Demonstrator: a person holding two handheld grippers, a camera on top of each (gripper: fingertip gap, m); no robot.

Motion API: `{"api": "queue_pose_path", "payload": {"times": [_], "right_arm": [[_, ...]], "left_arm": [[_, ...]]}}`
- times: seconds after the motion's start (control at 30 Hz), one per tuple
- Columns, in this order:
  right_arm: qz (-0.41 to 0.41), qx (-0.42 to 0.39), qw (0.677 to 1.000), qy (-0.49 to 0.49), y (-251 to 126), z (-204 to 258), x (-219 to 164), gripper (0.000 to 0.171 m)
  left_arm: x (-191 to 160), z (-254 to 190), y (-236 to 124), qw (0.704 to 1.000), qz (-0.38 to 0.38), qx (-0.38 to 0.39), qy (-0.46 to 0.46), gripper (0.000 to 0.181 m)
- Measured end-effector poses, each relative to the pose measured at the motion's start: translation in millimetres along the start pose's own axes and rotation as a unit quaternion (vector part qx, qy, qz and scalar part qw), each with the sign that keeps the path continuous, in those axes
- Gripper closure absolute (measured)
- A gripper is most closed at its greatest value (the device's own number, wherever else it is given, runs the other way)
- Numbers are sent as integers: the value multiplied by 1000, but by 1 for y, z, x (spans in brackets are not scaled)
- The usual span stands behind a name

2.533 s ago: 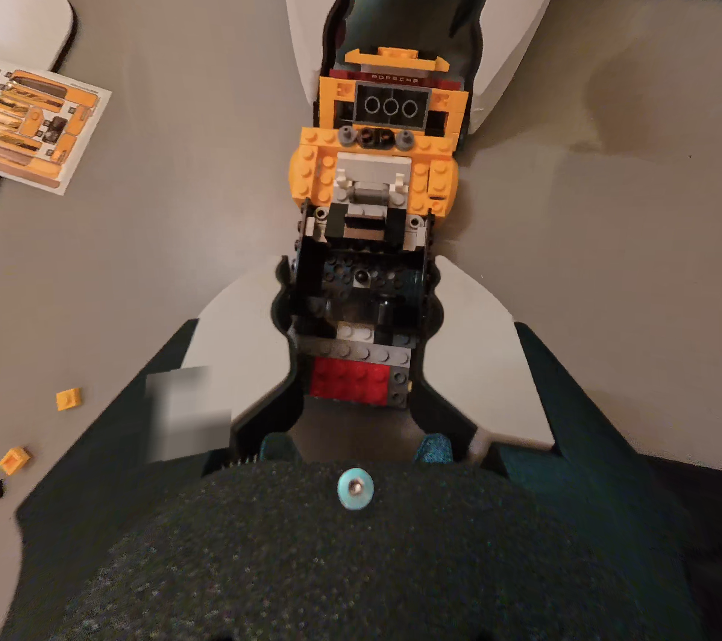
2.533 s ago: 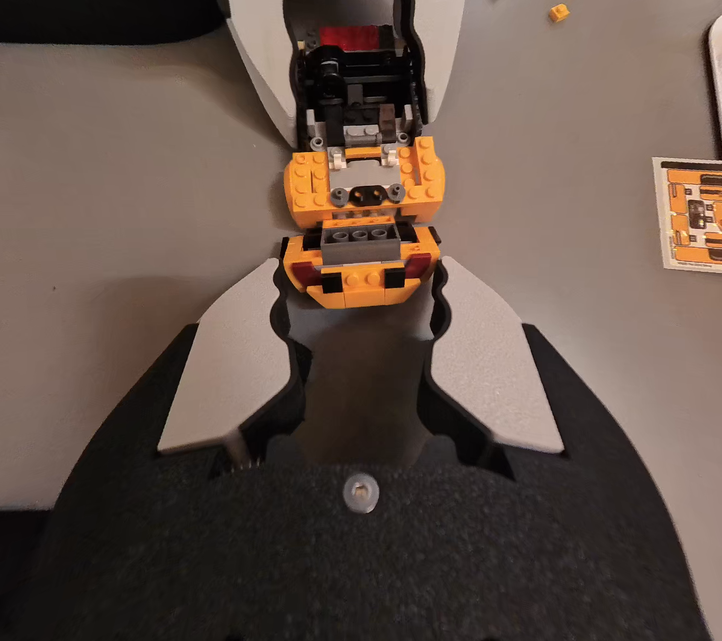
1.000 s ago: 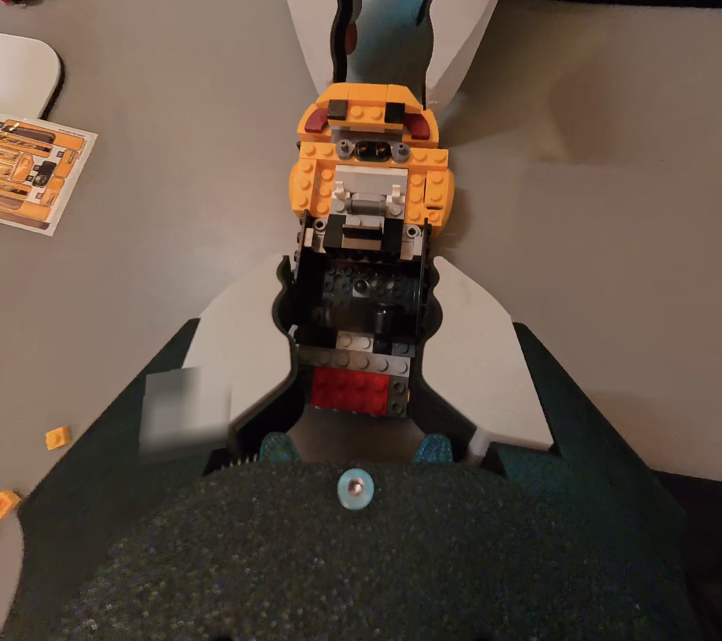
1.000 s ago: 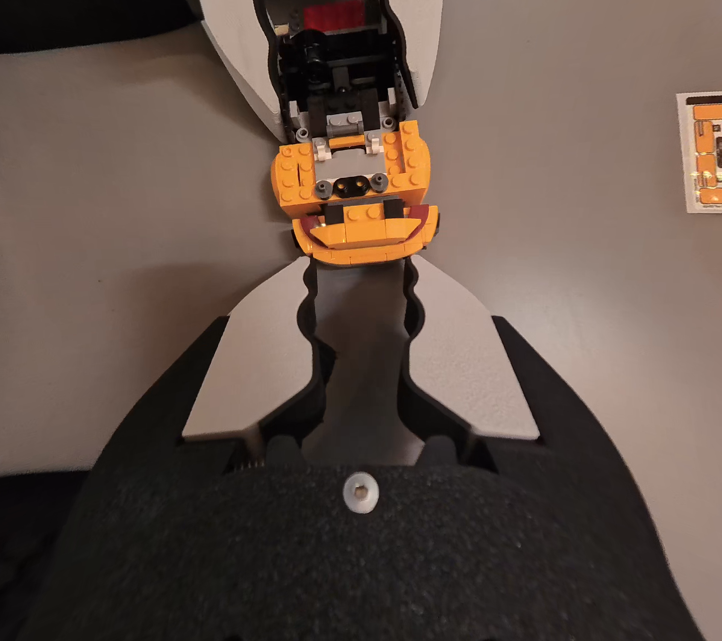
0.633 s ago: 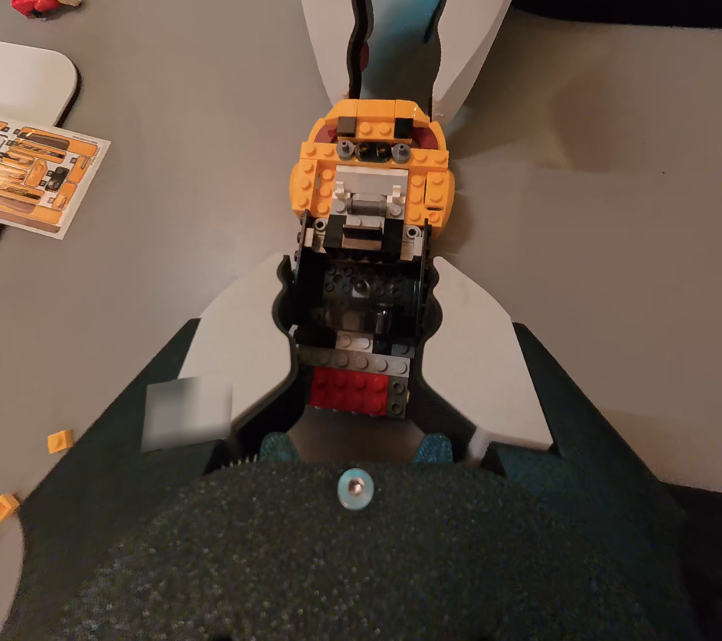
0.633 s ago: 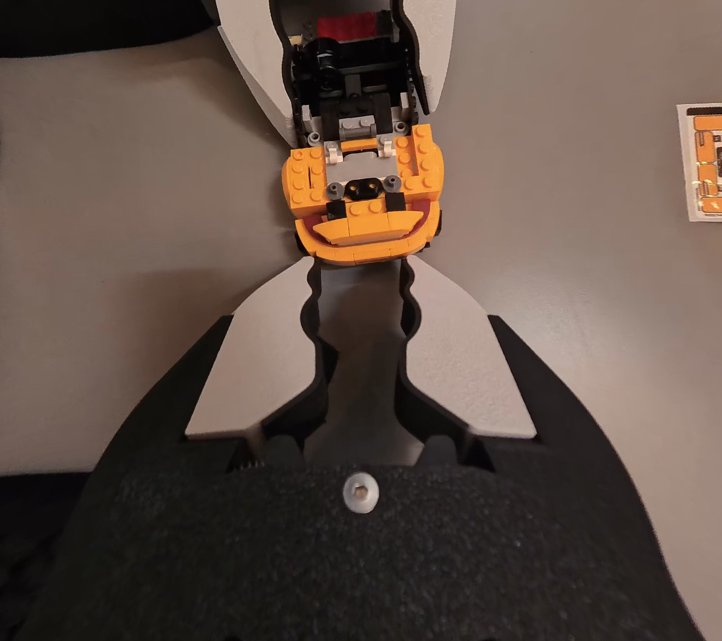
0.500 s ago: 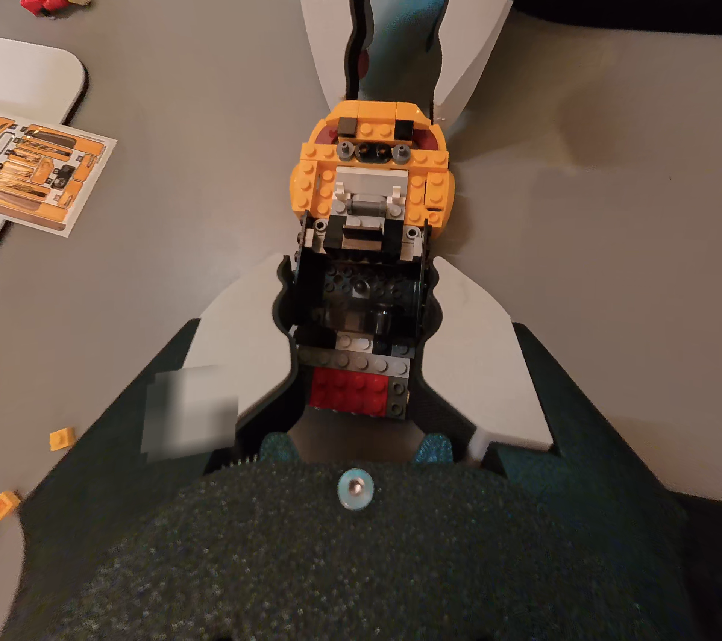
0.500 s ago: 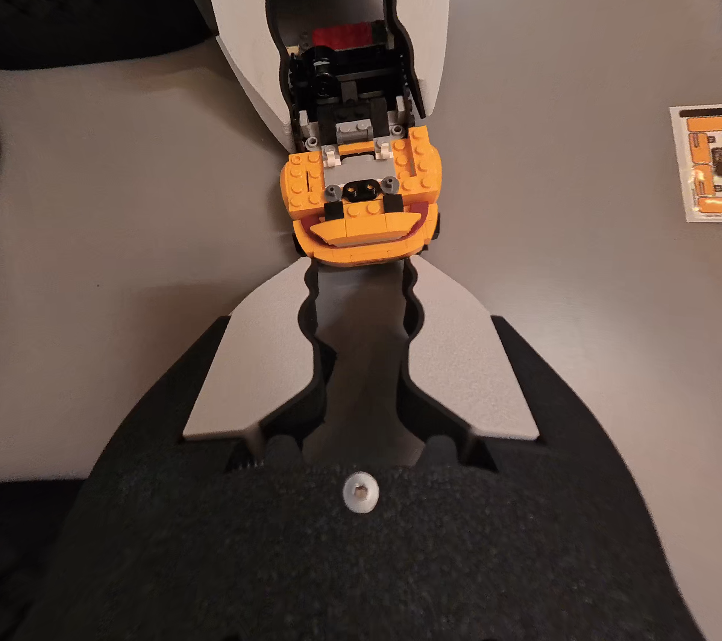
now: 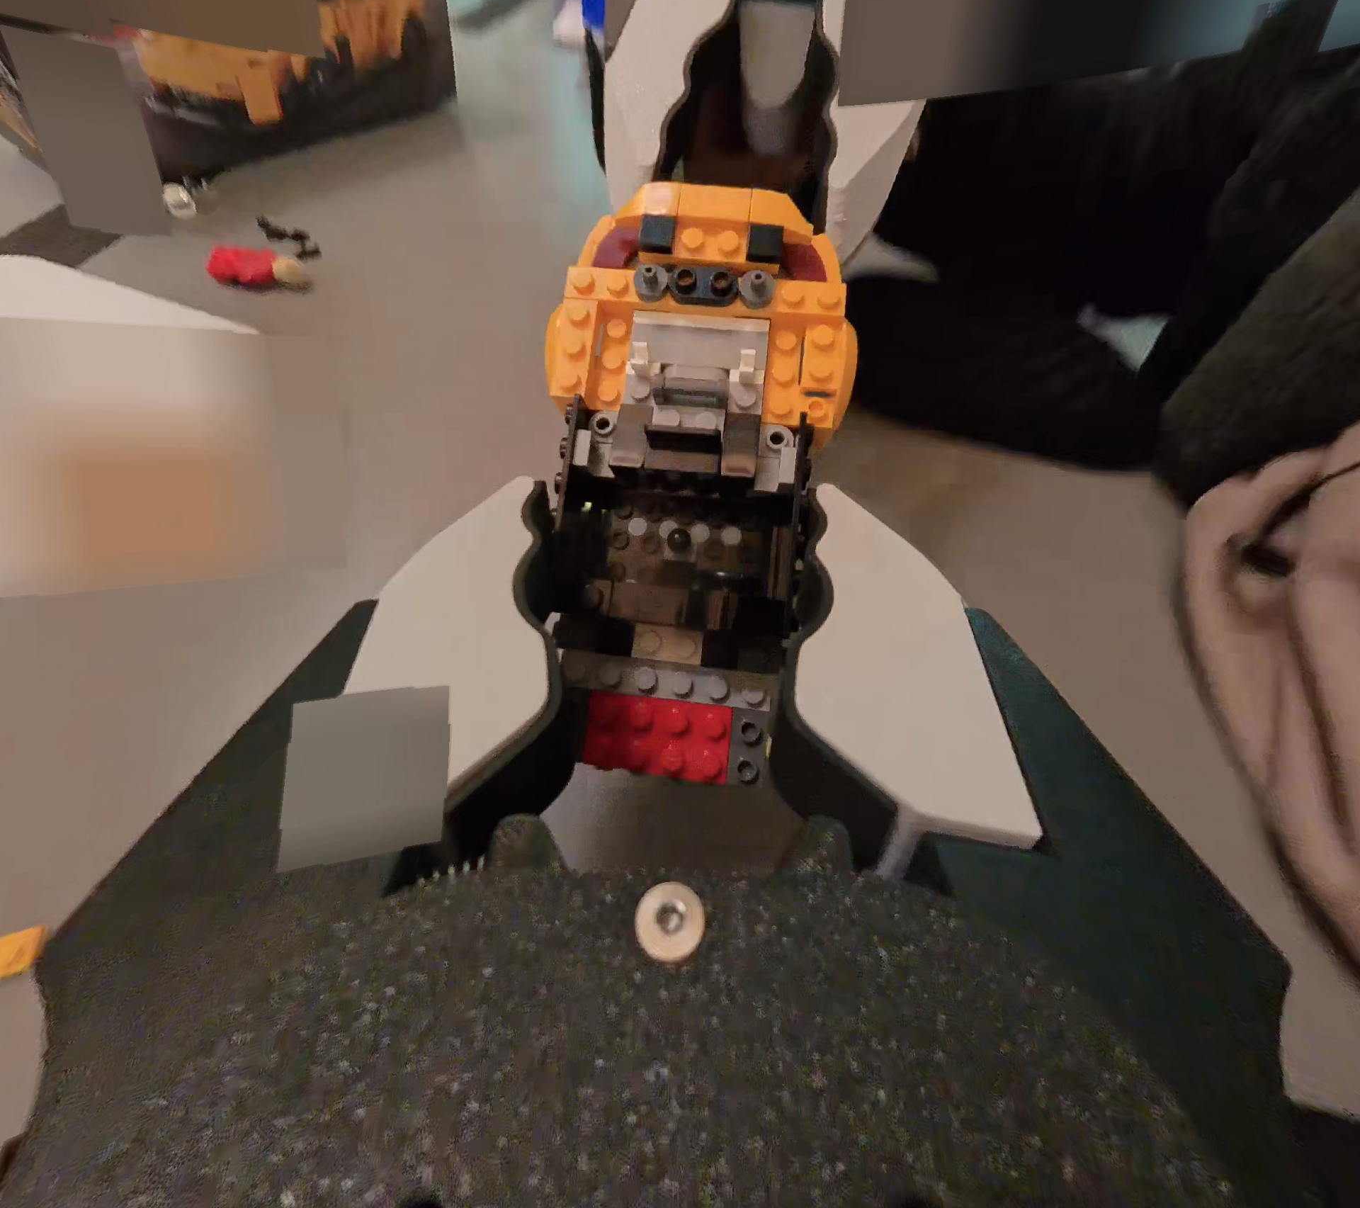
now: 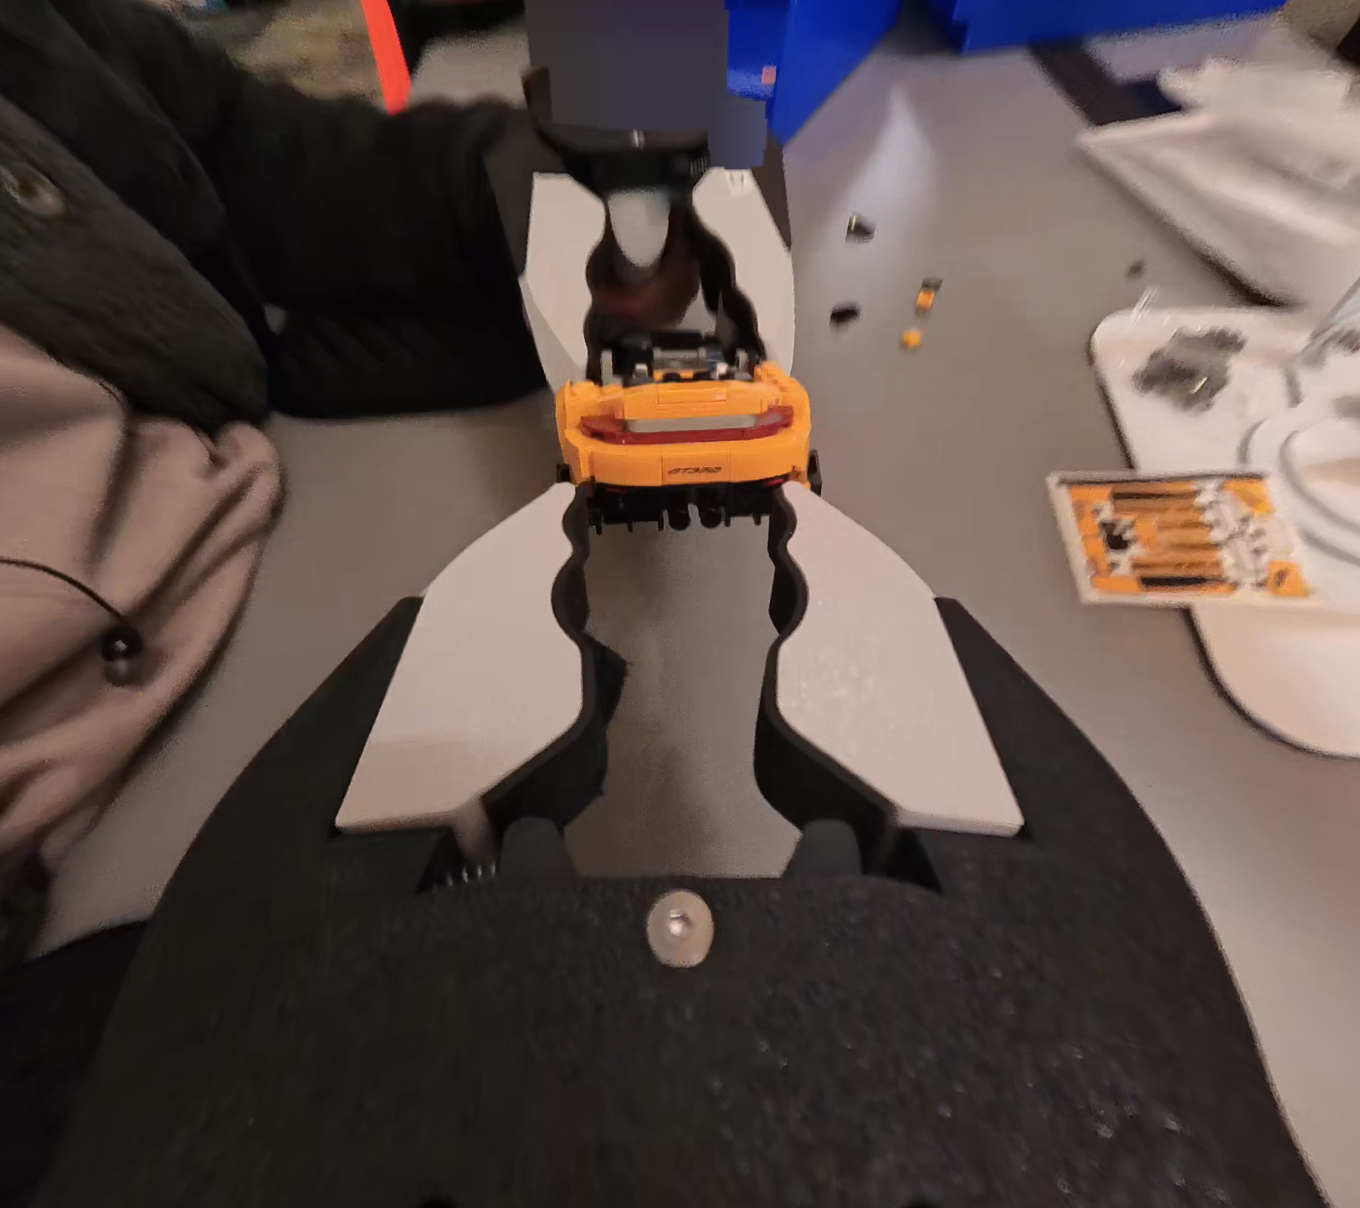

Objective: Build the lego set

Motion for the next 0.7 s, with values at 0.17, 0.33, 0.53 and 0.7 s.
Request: {"api": "queue_pose_path", "payload": {"times": [0.17, 0.33, 0.53, 0.7], "right_arm": [[-58, -7, 996, -67, -7, 5, 70, 129], [-51, 2, 990, -129, 8, 20, 117, 128], [-4, -3, 987, -159, 38, 29, 138, 123], [-16, -16, 991, -134, 37, 28, 132, 123]], "left_arm": [[45, -10, -3, 986, -132, -39, -96, 117], [77, -22, -15, 951, -234, -96, -177, 117], [95, -30, -26, 916, -294, -143, -233, 117], [93, -16, -39, 920, -302, -113, -222, 117]]}}
Point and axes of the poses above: each gripper's, where its closed fingertips meet, y out along the fingers, x out of its top, z = x × y across the jaws, the point moved 1 cm from there along -y, back along the fingers, and after that the axes turned 11 degrees about -z, right-handed, at the moved point
